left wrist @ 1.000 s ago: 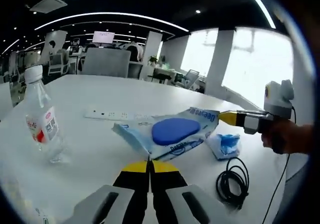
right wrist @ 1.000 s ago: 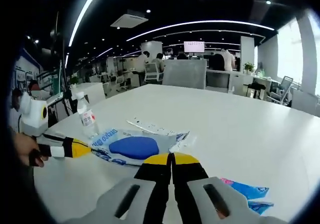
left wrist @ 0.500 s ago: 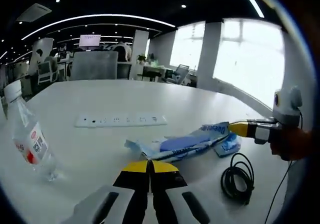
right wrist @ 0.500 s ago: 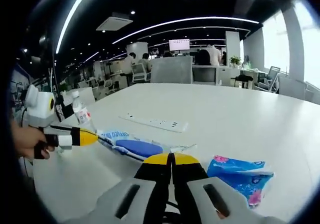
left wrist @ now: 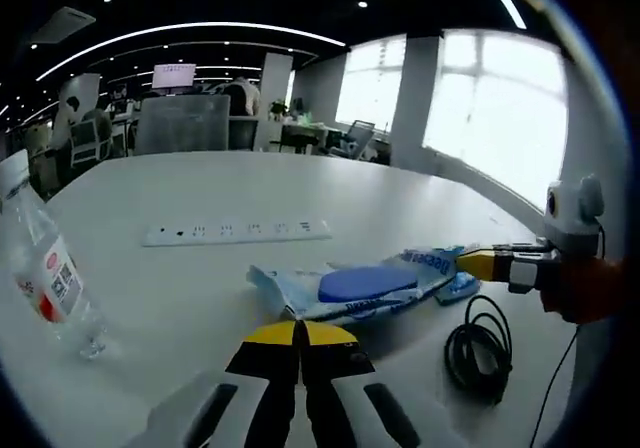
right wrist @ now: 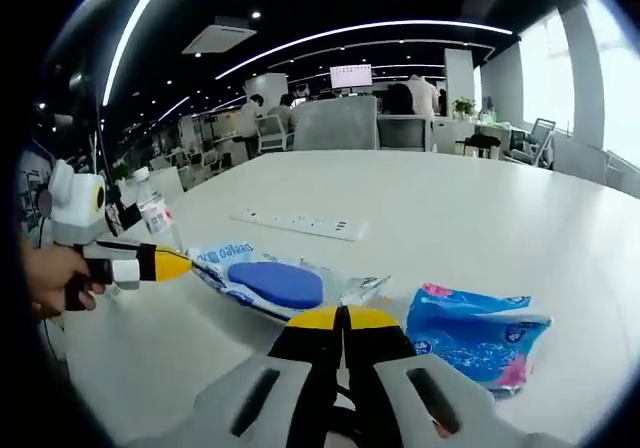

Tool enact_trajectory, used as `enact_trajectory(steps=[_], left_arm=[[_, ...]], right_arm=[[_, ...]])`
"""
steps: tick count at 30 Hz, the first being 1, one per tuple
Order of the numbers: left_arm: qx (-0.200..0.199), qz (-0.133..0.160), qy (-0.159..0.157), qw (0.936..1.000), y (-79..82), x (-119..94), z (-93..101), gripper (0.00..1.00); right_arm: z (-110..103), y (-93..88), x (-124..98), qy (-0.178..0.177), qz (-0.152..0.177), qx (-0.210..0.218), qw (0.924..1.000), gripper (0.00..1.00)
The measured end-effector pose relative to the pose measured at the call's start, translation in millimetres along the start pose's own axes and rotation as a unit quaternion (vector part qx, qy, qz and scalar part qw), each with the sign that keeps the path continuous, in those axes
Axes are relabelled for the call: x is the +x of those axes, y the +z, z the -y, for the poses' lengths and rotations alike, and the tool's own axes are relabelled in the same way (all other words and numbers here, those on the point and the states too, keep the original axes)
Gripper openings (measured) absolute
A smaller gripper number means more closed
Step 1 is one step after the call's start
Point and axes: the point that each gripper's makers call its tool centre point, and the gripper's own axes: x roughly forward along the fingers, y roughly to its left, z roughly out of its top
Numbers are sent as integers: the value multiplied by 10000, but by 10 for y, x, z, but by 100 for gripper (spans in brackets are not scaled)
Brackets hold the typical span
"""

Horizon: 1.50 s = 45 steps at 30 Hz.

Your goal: Arrange the tabletop items into an orderly group along one side of the table until the central work area is clear of visible clutter.

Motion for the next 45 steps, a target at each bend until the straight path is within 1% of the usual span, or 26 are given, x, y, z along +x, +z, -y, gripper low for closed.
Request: enact_trajectory(steps=[2, 5, 7, 11, 13, 17, 19, 22, 26, 27, 28, 31, 33, 35, 37, 38, 40, 42, 45], left_arm=[[-33, -89, -15, 10000, -64, 3, 34, 0], [-59, -196, -27, 9998, -197, 33, 52, 0], [-97, -280, -53, 9995, -249, 19, 87, 0], [-88, -415, -78, 9991, -398, 47, 99, 0], [-67, -446, -80, 9990, -375, 12, 120, 0], [-94, -518, -92, 9986, -413, 34, 102, 0], [-93, -530, -64, 9985, -414, 32, 95, 0], [-72, -547, -55, 9985, -435, 53, 81, 0], [-57, -549, -14, 9985, -440, 74, 46, 0], [-73, -552, 37, 9984, -441, 76, 21, 0], [-111, -544, 23, 9985, -441, 88, 10, 0], [-126, -582, 26, 9982, -455, 103, -33, 0], [-141, -601, 47, 9981, -481, 101, -46, 0], [-162, -645, 40, 9978, -513, 74, -44, 0], [-123, -647, 5, 9978, -516, 45, -29, 0], [-103, -633, -11, 9979, -516, 38, -26, 0], [-58, -598, -48, 9982, -498, 21, 3, 0], [-69, -552, -73, 9984, -471, 1, 50, 0], [-42, -511, -56, 9987, -451, -29, 53, 1]], right_arm=[[42, -82, 17, -34, -84, 48, 9999, 0], [36, -148, -30, -93, -221, 92, 9997, 0], [64, -208, -9, -127, -282, 115, 9995, 0], [91, -280, -19, -194, -394, 162, 9989, 0], [98, -309, -33, -200, -460, 228, 9985, 0], [111, -362, -8, -204, -573, 235, 9979, 0], [97, -409, 4, -157, -675, 329, 9971, 0], [118, -432, 17, -197, -725, 283, 9968, 0], [103, -441, 57, -180, -780, 310, 9963, 0], [117, -424, 60, -241, -786, 229, 9964, 0], [127, -421, 64, -270, -797, 201, 9963, 0], [94, -398, 21, -305, -847, 295, 9955, 0], [111, -428, 53, -302, -849, 358, 9953, 0], [139, -446, 63, -381, -861, 435, 9946, 1], [124, -413, 26, -362, -798, 577, 9945, 1], [123, -405, 10, -372, -793, 553, 9946, 1], [130, -378, -19, -401, -758, 533, 9949, 2], [108, -361, -20, -336, -709, 605, 9951, 3], [100, -372, -38, -349, -680, 604, 9952, 6]])
